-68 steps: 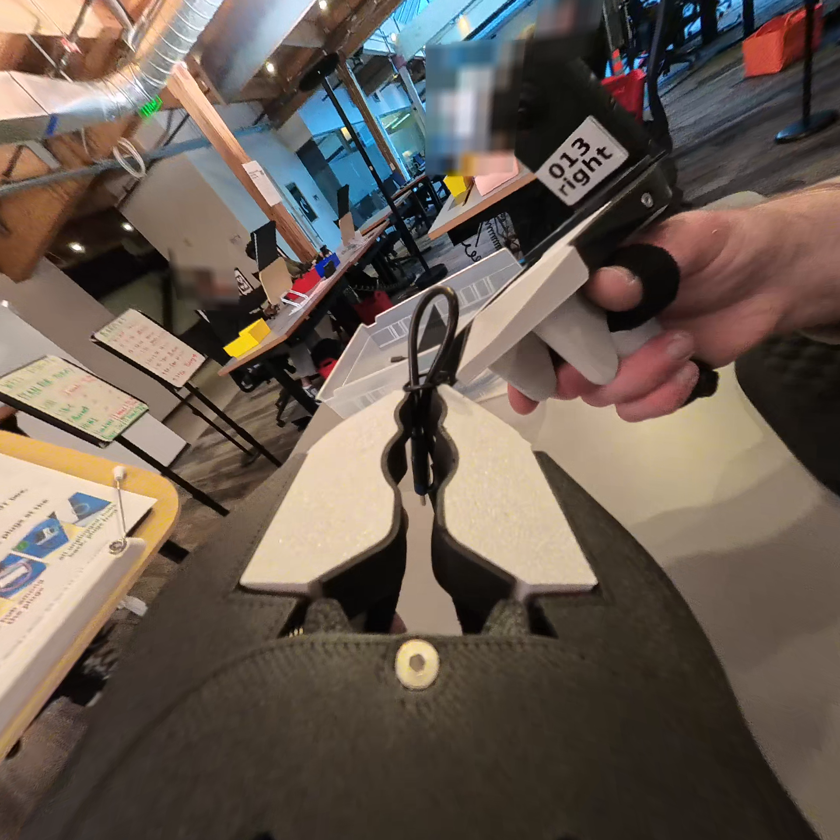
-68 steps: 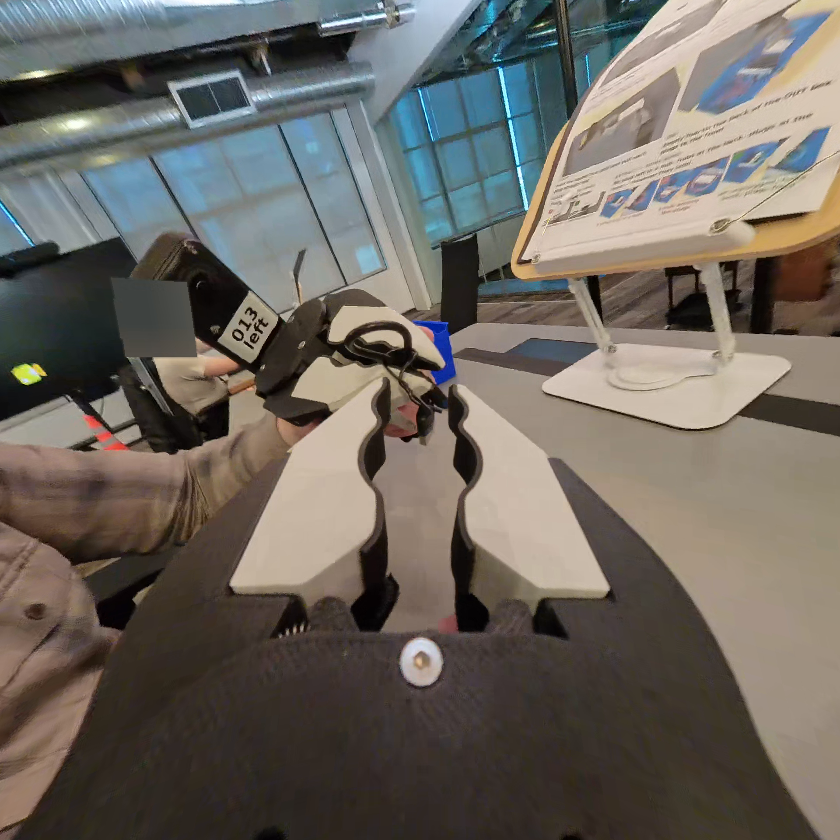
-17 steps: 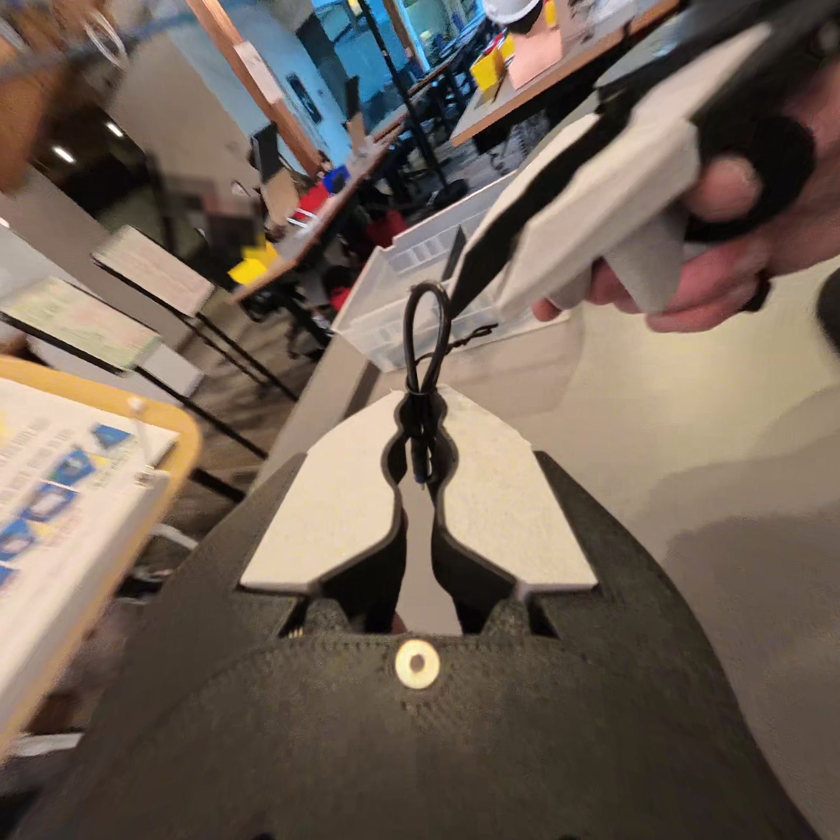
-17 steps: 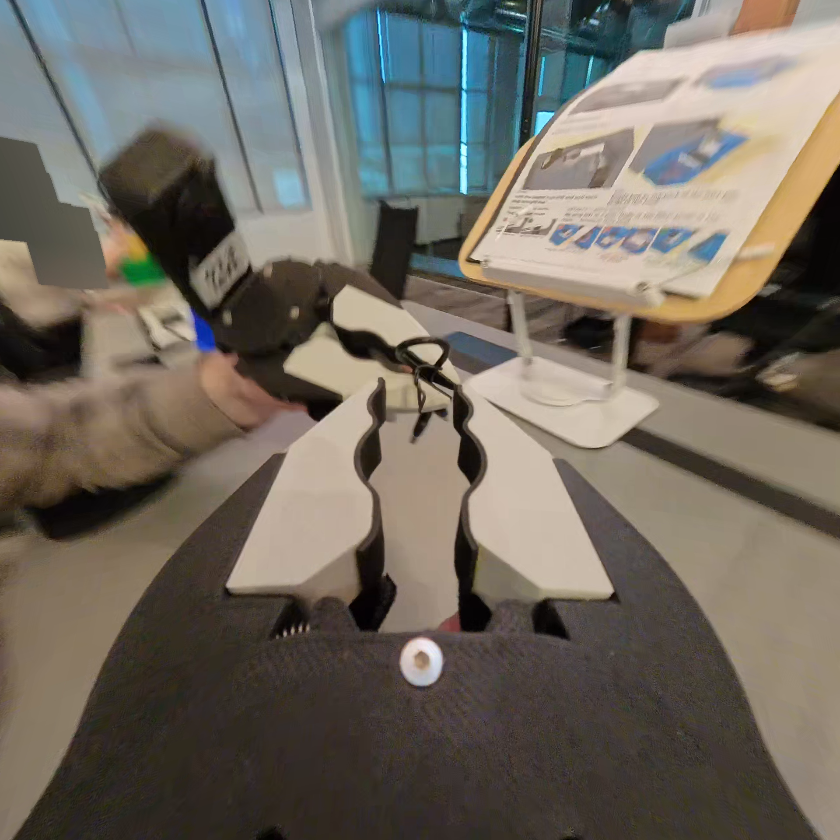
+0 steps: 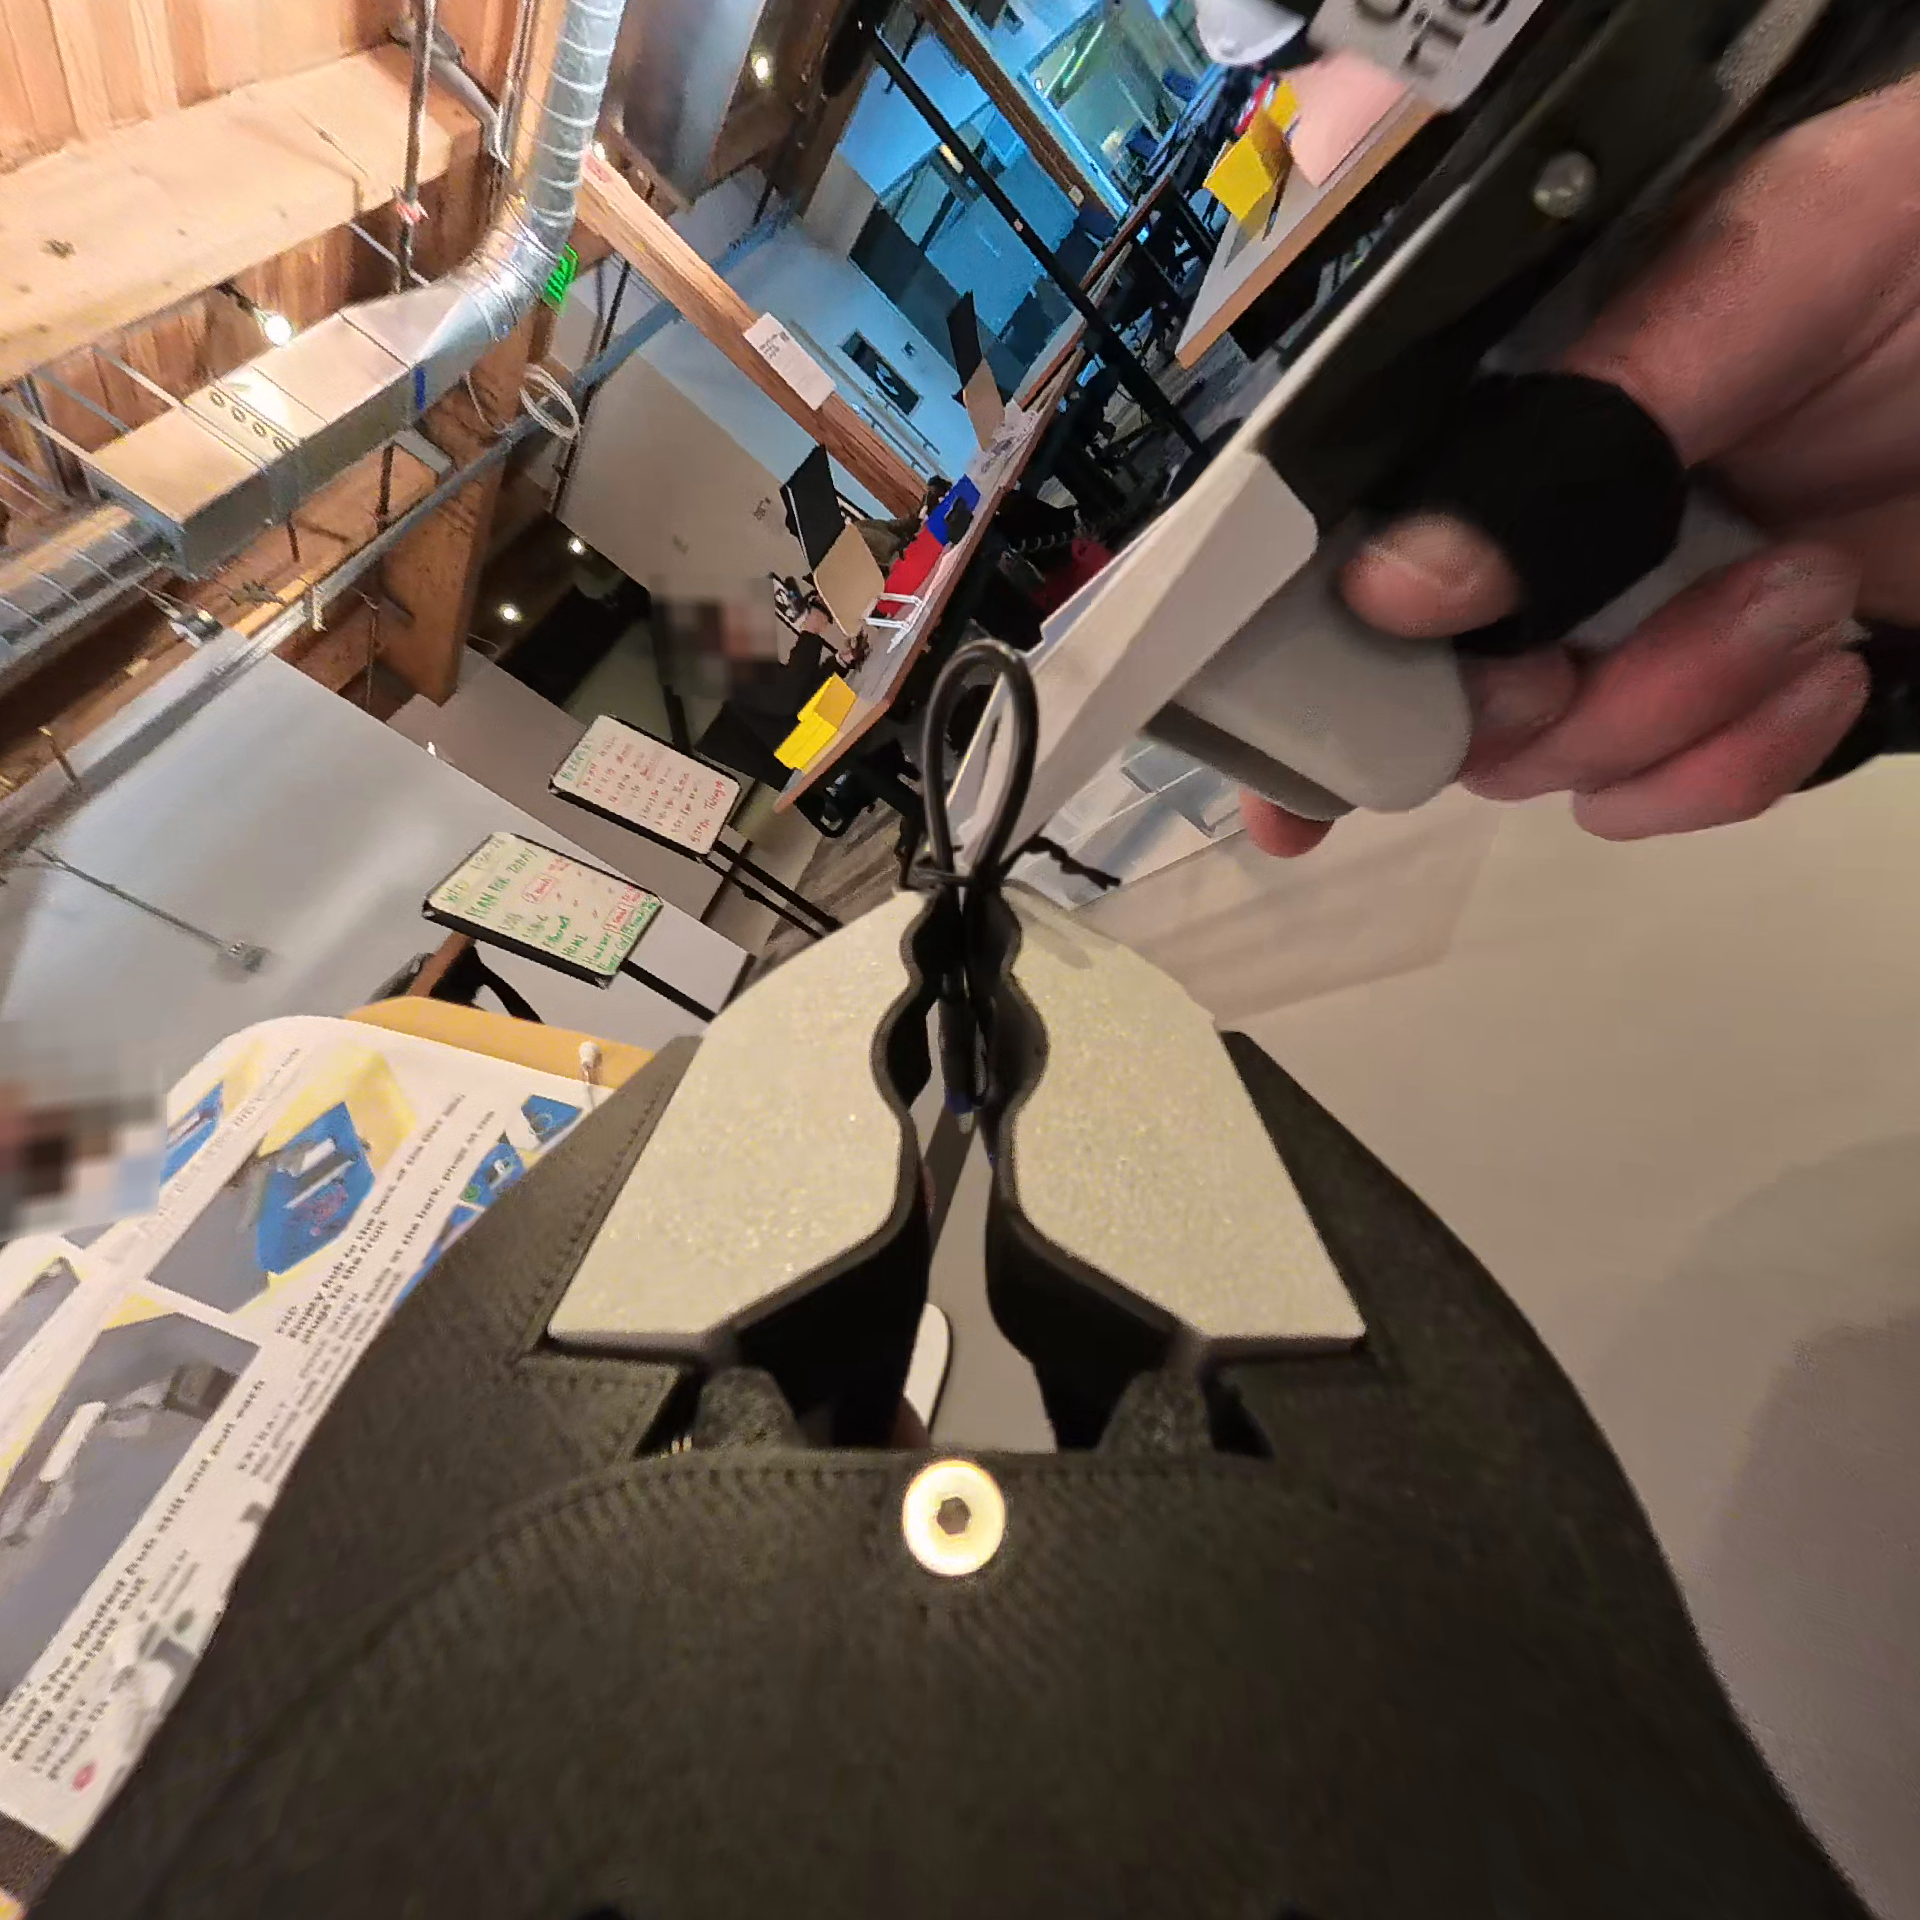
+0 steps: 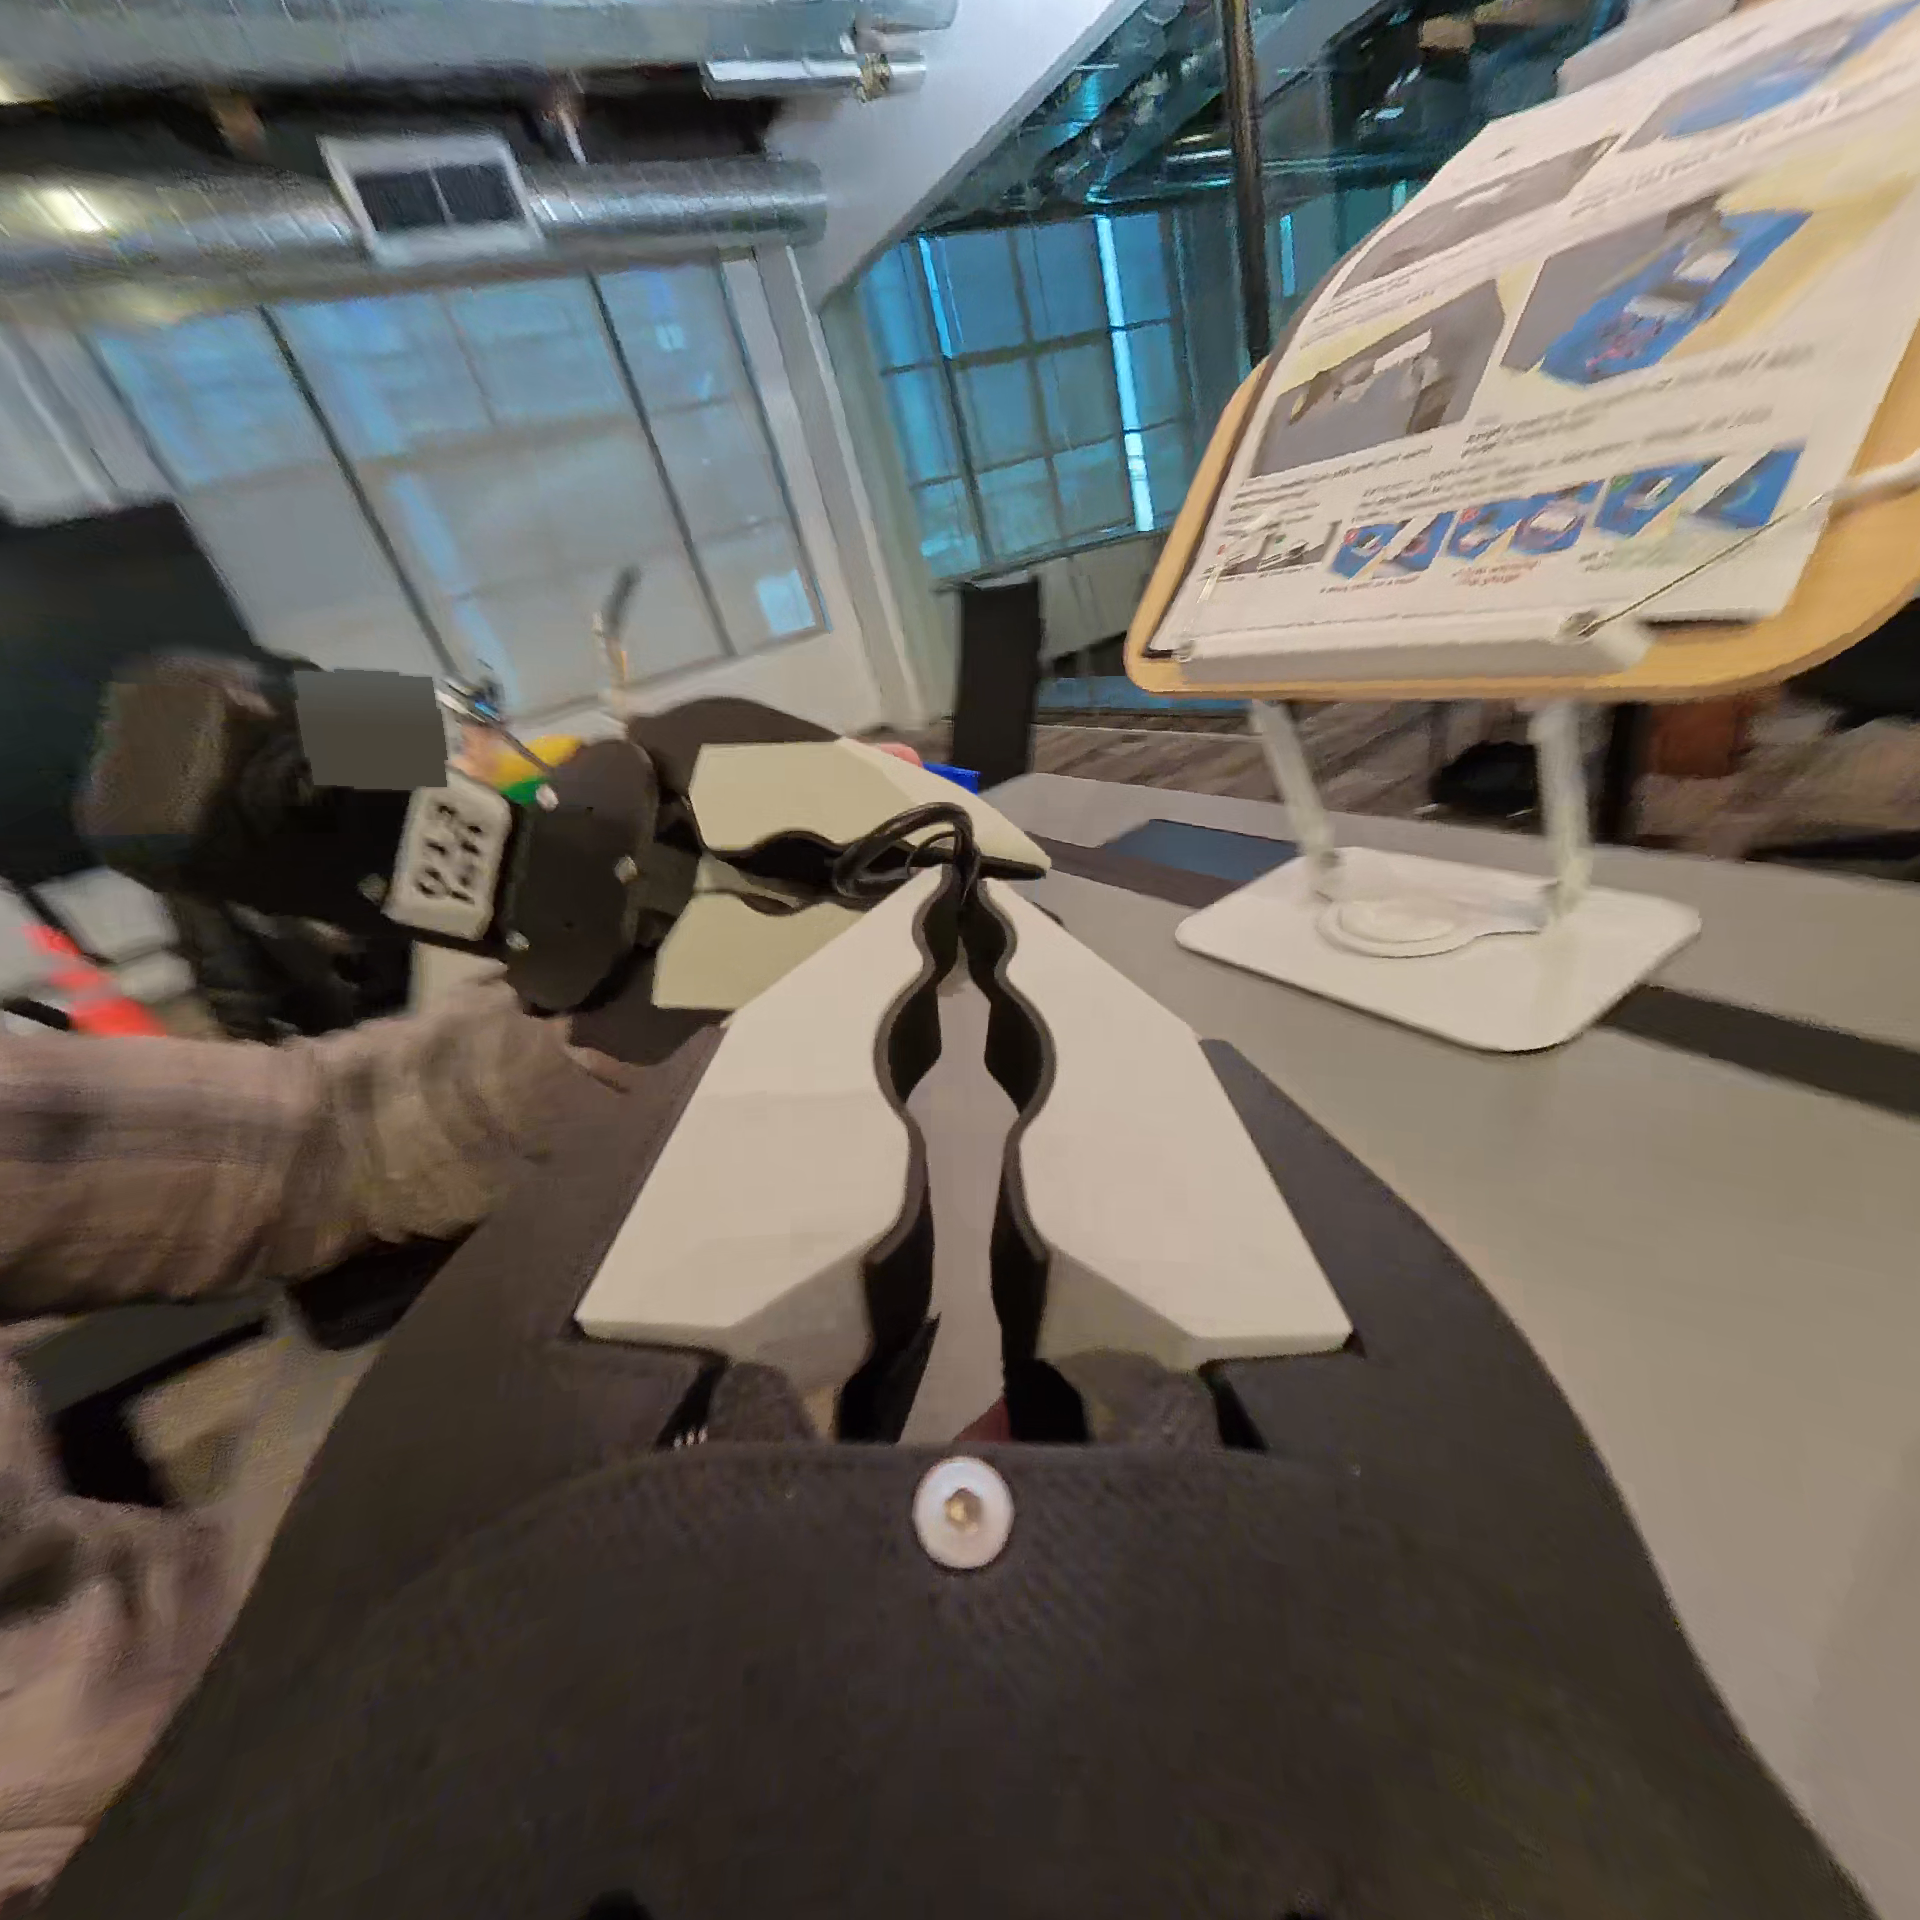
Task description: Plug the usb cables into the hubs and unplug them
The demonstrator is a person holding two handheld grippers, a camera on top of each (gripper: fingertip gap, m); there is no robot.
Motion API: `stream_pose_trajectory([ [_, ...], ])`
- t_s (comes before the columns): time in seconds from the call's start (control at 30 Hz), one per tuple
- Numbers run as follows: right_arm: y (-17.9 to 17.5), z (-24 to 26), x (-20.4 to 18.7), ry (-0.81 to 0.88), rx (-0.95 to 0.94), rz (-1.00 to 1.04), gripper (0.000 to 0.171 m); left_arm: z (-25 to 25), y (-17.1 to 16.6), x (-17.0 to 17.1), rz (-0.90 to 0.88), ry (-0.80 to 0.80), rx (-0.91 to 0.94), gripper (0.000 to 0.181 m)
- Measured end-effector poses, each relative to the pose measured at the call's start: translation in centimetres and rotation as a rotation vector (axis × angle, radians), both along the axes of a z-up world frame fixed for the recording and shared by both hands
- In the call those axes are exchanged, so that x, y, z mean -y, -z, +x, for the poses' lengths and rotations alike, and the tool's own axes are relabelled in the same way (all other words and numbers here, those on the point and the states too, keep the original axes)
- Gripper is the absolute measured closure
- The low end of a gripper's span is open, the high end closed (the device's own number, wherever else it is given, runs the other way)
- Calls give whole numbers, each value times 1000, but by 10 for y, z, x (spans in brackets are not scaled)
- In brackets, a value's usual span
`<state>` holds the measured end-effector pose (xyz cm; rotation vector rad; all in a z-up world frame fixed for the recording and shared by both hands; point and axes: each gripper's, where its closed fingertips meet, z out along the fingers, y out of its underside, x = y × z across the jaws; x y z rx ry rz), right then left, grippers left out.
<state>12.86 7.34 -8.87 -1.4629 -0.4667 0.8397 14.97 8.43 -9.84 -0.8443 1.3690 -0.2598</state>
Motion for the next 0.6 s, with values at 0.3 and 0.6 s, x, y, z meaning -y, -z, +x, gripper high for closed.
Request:
stream_pose_trajectory([
  [0.3,-7,4,3,386,830,579,171,2,3,15,-630,199,16,175],
  [0.6,18,11,-2,442,1675,1090,171,3,31,19,-1176,356,-46,176],
])
